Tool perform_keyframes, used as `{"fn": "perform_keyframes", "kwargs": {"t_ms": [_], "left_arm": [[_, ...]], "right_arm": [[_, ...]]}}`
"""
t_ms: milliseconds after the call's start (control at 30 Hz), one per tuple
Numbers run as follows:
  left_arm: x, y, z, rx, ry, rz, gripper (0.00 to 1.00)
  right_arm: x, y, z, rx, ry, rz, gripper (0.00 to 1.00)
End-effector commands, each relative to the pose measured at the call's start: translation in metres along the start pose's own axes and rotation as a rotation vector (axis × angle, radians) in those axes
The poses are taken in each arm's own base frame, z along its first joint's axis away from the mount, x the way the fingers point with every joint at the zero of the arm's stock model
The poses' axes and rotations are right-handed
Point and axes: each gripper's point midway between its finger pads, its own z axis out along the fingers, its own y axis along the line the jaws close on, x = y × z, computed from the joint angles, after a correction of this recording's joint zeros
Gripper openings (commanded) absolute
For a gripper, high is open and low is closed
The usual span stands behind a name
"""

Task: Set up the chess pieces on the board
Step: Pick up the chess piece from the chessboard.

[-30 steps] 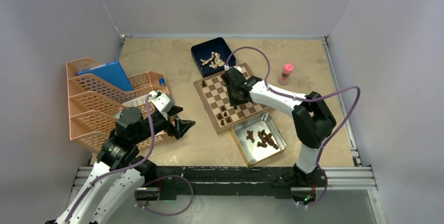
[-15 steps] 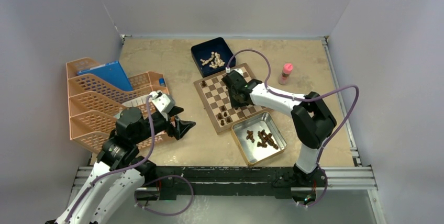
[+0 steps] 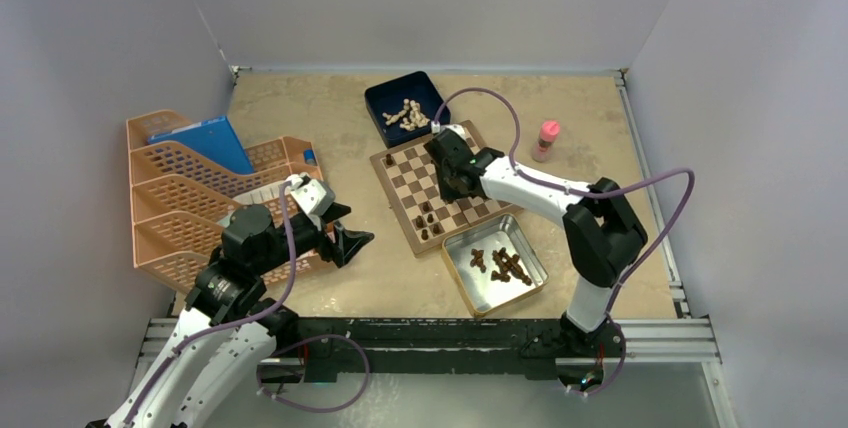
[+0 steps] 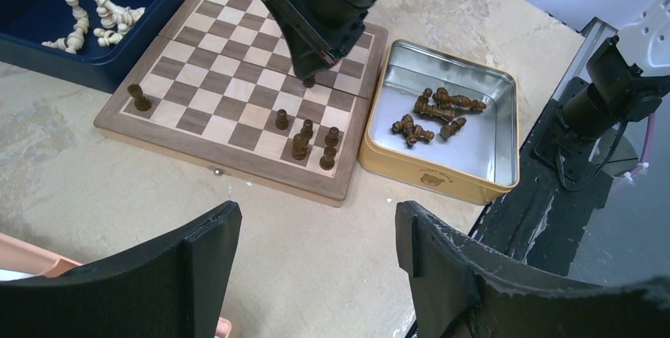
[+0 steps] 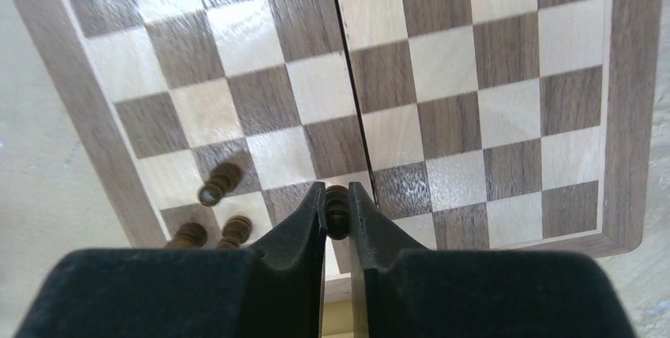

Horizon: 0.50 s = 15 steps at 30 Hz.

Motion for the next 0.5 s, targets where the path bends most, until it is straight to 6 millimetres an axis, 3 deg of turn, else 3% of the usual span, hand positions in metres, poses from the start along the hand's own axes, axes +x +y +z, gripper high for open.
{"fn": "perform_keyframes", "kwargs": {"t_ms": [0, 267, 467], "left_arm": [[-0.007, -0.003, 0.002, 0.025, -0.029, 0.027, 0.72], [-0.006, -0.002, 0.001, 0.019, -0.03, 0.03, 0.72], [-0.006, -0.003, 0.003, 0.031, -0.026, 0.034, 0.72]], "right_arm": [[-0.054, 0.016, -0.015, -0.026, -0.124, 0.014, 0.11], [-0.099, 0.046, 0.004, -0.076, -0.195, 0.001, 0.13], [-0.122, 0.067, 0.026, -0.1, -0.214, -0.022, 0.13]]}}
